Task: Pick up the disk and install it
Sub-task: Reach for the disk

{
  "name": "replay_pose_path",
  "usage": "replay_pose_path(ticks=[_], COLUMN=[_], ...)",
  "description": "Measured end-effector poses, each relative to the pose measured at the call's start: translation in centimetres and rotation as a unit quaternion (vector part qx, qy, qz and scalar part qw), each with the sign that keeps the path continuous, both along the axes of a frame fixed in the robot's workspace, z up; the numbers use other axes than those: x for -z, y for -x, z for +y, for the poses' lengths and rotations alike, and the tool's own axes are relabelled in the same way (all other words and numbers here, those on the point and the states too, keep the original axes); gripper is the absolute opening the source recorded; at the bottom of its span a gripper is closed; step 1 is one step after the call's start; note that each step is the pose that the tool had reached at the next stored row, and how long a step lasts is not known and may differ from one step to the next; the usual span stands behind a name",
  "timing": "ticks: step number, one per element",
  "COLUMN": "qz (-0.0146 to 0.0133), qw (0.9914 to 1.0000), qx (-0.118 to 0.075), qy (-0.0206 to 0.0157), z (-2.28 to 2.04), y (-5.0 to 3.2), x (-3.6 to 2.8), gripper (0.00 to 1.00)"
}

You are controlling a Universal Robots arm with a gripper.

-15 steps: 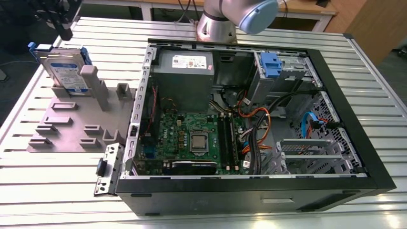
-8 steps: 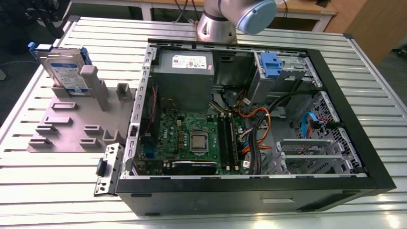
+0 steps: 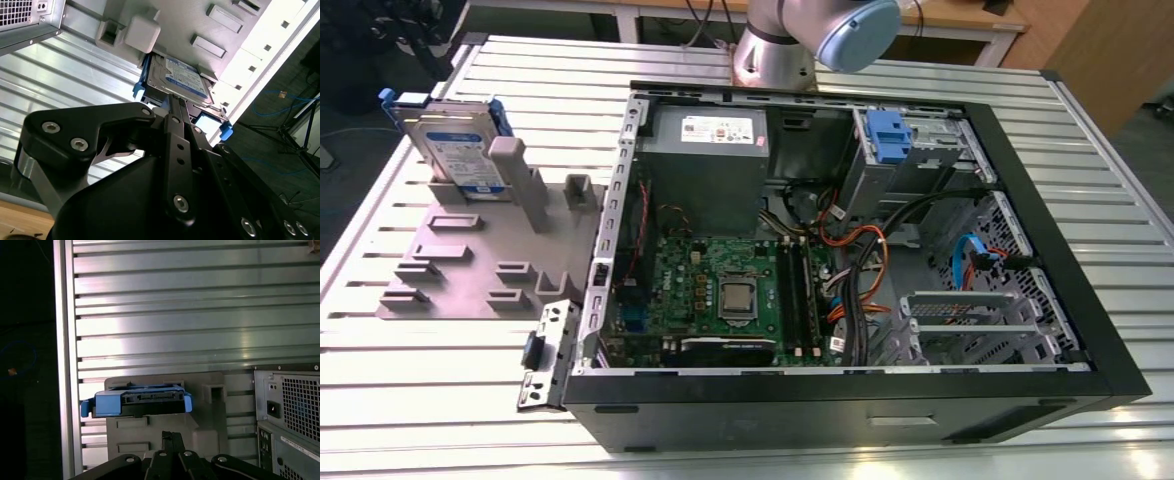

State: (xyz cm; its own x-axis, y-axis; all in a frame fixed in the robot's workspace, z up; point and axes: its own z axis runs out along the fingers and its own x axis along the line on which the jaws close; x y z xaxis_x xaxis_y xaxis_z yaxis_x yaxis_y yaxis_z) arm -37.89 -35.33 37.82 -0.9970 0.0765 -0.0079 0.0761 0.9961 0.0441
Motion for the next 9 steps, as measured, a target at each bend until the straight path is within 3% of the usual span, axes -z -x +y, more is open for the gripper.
replay_pose_path(ticks=[9], qz=[0.0001], qw=[1.0], qx=[0.0], qy=[0.0], z=[0.01], y=[0.13], x=[0.01], gripper=[0.11])
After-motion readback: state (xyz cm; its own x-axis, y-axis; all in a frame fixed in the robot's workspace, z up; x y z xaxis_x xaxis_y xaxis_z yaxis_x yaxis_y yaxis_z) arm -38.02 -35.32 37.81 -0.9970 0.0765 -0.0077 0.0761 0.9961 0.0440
